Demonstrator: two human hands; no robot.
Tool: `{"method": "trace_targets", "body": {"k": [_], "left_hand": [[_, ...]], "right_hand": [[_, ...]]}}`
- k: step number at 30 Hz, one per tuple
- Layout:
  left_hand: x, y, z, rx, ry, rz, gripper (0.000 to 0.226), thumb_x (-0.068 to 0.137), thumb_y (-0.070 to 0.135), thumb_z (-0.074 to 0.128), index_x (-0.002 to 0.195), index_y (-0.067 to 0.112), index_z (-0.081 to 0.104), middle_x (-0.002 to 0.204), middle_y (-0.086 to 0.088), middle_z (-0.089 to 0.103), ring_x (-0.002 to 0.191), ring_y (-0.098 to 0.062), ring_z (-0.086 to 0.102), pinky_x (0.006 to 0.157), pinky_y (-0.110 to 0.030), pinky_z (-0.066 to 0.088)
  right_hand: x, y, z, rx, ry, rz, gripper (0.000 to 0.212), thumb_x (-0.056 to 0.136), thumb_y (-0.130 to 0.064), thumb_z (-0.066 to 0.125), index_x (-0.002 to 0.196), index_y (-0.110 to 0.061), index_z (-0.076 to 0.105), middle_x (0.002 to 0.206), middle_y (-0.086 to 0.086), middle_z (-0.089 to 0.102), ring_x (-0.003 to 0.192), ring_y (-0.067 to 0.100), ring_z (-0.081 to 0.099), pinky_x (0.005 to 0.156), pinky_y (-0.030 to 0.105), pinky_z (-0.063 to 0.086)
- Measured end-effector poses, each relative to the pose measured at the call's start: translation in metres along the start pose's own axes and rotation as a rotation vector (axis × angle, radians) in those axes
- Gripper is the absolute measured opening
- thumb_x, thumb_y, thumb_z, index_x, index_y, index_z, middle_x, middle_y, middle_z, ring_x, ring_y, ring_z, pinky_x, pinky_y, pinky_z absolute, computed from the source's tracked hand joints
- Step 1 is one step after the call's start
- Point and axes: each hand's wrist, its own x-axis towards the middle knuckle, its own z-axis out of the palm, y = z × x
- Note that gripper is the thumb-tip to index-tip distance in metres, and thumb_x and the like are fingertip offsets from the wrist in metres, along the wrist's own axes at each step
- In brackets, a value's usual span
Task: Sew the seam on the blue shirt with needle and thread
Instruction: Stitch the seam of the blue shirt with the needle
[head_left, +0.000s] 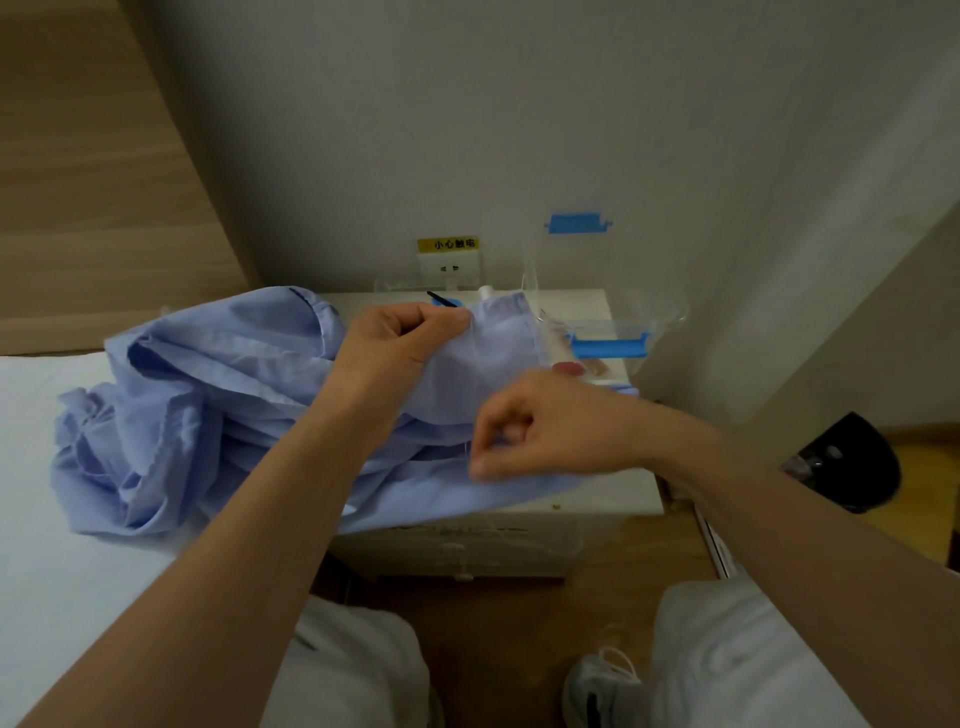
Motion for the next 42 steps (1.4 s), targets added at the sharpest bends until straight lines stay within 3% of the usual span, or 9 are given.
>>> {"method": "trace_targets", "body": {"k": [4, 8, 11, 14, 16, 24, 31, 36, 42], "left_hand": [[0.0, 0.001, 0.002, 0.013, 0.009, 0.023, 0.023, 0.092, 0.019, 0.061, 0.076, 0.005, 0.069, 0.087, -0.029, 0.066, 0.078, -0.026, 0.06, 0.083, -0.048, 0.053], [0.0, 0.001, 0.0, 0.037, -0.015, 0.038, 0.021, 0.092, 0.02, 0.06, 0.076, 0.011, 0.071, 0.084, -0.018, 0.07, 0.078, -0.021, 0.063, 0.081, -0.043, 0.054], [-0.002, 0.002, -0.001, 0.075, -0.082, 0.071, 0.018, 0.092, 0.018, 0.06, 0.085, 0.008, 0.073, 0.084, -0.012, 0.072, 0.081, -0.019, 0.066, 0.075, -0.033, 0.055], [-0.004, 0.003, 0.0, 0.112, -0.136, 0.128, 0.014, 0.091, 0.016, 0.062, 0.082, 0.015, 0.073, 0.074, 0.002, 0.072, 0.072, -0.004, 0.065, 0.065, -0.015, 0.051], [-0.003, 0.002, -0.002, 0.211, -0.129, 0.181, 0.015, 0.092, 0.017, 0.062, 0.082, 0.016, 0.073, 0.072, 0.003, 0.071, 0.069, 0.0, 0.063, 0.062, -0.011, 0.048], [0.002, -0.002, -0.013, 0.538, -0.132, 0.299, 0.01, 0.092, 0.015, 0.061, 0.088, 0.016, 0.069, 0.08, 0.007, 0.068, 0.074, -0.005, 0.06, 0.066, -0.013, 0.046], [-0.001, 0.004, -0.013, 0.39, -0.184, 0.198, 0.011, 0.093, 0.014, 0.058, 0.094, 0.01, 0.069, 0.083, -0.003, 0.069, 0.072, -0.002, 0.06, 0.065, -0.01, 0.047], [-0.006, 0.008, -0.007, 0.306, -0.187, 0.194, 0.011, 0.092, 0.02, 0.062, 0.096, 0.018, 0.073, 0.086, 0.009, 0.073, 0.083, 0.002, 0.065, 0.072, -0.011, 0.051], [-0.008, 0.01, -0.005, 0.223, -0.18, 0.166, 0.015, 0.092, 0.016, 0.062, 0.084, 0.021, 0.073, 0.078, 0.004, 0.074, 0.076, -0.005, 0.068, 0.068, -0.016, 0.054]], "right_hand": [[0.008, 0.006, -0.005, 0.14, 0.605, -0.005, 0.018, 0.085, -0.024, 0.072, 0.071, -0.021, 0.062, 0.038, -0.01, 0.035, 0.039, 0.006, 0.035, 0.049, 0.012, 0.03], [0.01, 0.009, -0.006, 0.232, 0.821, -0.038, 0.01, 0.09, -0.017, 0.066, 0.099, -0.014, 0.062, 0.041, -0.01, 0.034, 0.04, 0.007, 0.033, 0.047, 0.013, 0.03], [0.01, 0.013, -0.008, 0.208, 0.78, -0.043, 0.024, 0.091, -0.016, 0.064, 0.116, -0.014, 0.062, 0.041, -0.011, 0.033, 0.04, 0.006, 0.033, 0.048, 0.012, 0.031], [0.013, 0.016, -0.007, 0.114, 0.747, 0.012, 0.003, 0.088, -0.02, 0.069, 0.089, -0.017, 0.068, 0.038, -0.011, 0.034, 0.041, 0.006, 0.036, 0.051, 0.011, 0.031], [0.014, 0.019, -0.008, 0.114, 0.769, 0.042, 0.017, 0.087, -0.019, 0.07, 0.073, -0.023, 0.062, 0.037, -0.011, 0.033, 0.04, 0.006, 0.036, 0.05, 0.01, 0.032], [0.011, 0.024, -0.008, 0.203, 0.715, 0.077, 0.016, 0.087, -0.012, 0.069, 0.072, -0.014, 0.062, 0.035, -0.012, 0.03, 0.037, 0.006, 0.033, 0.048, 0.008, 0.032], [0.008, 0.025, -0.011, 0.303, 0.665, 0.067, 0.01, 0.088, -0.014, 0.069, 0.081, -0.007, 0.066, 0.042, -0.007, 0.031, 0.042, 0.004, 0.029, 0.055, 0.014, 0.039], [0.005, 0.023, -0.01, 0.317, 0.644, 0.065, 0.008, 0.088, -0.016, 0.068, 0.082, -0.011, 0.067, 0.043, -0.007, 0.032, 0.044, 0.006, 0.03, 0.063, 0.03, 0.04], [0.005, 0.021, -0.01, 0.344, 0.655, 0.062, 0.008, 0.091, -0.012, 0.064, 0.099, -0.01, 0.064, 0.046, -0.005, 0.034, 0.042, 0.004, 0.031, 0.055, 0.019, 0.039]]}}
